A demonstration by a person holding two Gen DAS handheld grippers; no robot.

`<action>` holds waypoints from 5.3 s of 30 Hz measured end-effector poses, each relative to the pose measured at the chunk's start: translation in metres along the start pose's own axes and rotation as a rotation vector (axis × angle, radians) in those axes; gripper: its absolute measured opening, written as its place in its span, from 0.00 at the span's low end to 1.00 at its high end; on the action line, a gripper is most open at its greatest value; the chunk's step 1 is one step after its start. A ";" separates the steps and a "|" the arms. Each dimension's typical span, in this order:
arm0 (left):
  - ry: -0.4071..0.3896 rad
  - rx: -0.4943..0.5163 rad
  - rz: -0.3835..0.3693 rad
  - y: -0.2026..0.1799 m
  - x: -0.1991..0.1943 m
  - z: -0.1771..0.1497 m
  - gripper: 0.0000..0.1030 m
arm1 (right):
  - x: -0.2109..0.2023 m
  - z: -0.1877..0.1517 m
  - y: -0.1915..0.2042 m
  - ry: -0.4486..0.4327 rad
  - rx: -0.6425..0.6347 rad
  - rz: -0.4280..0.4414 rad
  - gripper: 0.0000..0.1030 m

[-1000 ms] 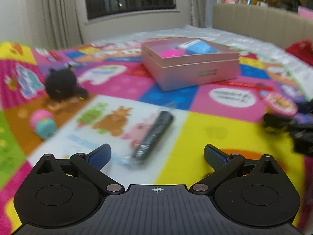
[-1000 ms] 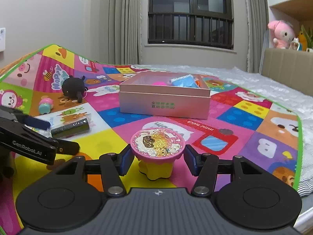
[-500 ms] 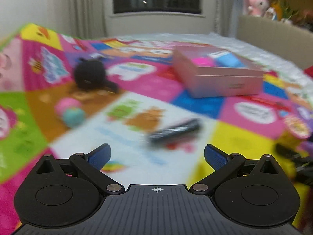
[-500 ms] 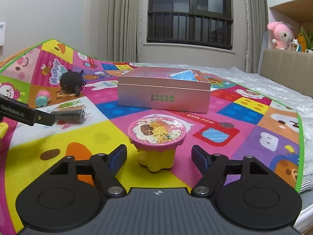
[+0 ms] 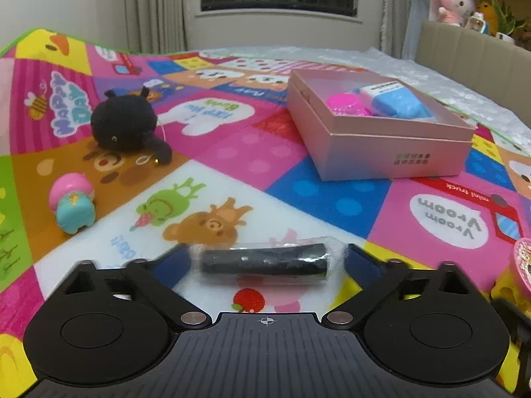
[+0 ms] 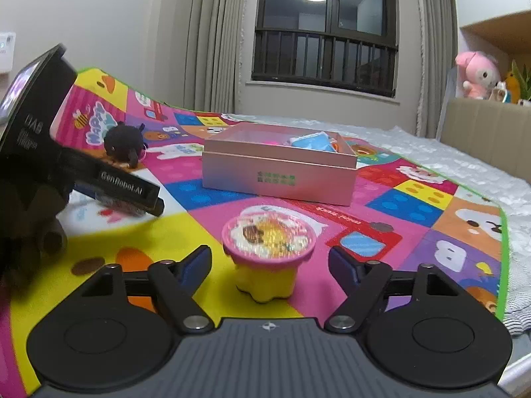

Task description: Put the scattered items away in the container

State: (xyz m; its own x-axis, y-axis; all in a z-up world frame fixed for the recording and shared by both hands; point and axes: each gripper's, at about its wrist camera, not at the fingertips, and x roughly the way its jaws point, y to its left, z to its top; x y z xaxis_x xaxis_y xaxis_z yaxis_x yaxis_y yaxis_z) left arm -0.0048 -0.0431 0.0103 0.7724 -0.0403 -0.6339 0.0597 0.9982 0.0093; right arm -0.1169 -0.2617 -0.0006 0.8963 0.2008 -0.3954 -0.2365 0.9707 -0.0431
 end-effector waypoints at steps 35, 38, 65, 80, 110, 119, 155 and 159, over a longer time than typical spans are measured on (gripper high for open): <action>-0.455 0.256 -0.207 -0.058 -0.057 0.140 0.88 | -0.002 0.174 -0.088 -0.185 0.100 0.031 0.53; -0.440 0.217 -0.252 -0.063 -0.027 0.168 0.89 | 0.036 0.194 -0.102 -0.167 0.185 0.078 0.53; -0.205 -0.230 0.093 0.125 -0.035 0.006 1.00 | 0.101 0.164 0.039 0.096 -0.041 0.159 0.96; -0.193 -0.332 0.034 0.183 -0.039 -0.014 1.00 | 0.187 0.213 0.213 0.160 -0.190 0.295 1.00; -0.254 -0.157 -0.100 0.144 -0.049 -0.017 1.00 | 0.106 0.173 0.096 0.661 0.169 0.397 0.72; -0.251 -0.128 -0.124 0.133 -0.045 -0.024 1.00 | 0.107 0.113 0.050 0.796 0.427 0.369 0.82; -0.102 -0.202 0.112 0.159 -0.008 0.017 0.93 | 0.026 0.062 -0.049 0.110 0.390 -0.147 1.00; -0.044 -0.163 0.153 0.155 0.011 0.025 0.74 | 0.026 0.043 -0.037 0.110 0.287 -0.125 1.00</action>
State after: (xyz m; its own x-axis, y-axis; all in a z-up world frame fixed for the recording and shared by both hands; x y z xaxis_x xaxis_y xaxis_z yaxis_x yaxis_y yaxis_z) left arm 0.0291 0.1104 0.0241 0.7917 0.1138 -0.6003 -0.1605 0.9867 -0.0246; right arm -0.0684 -0.2863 0.0301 0.8624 0.0771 -0.5003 0.0025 0.9877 0.1564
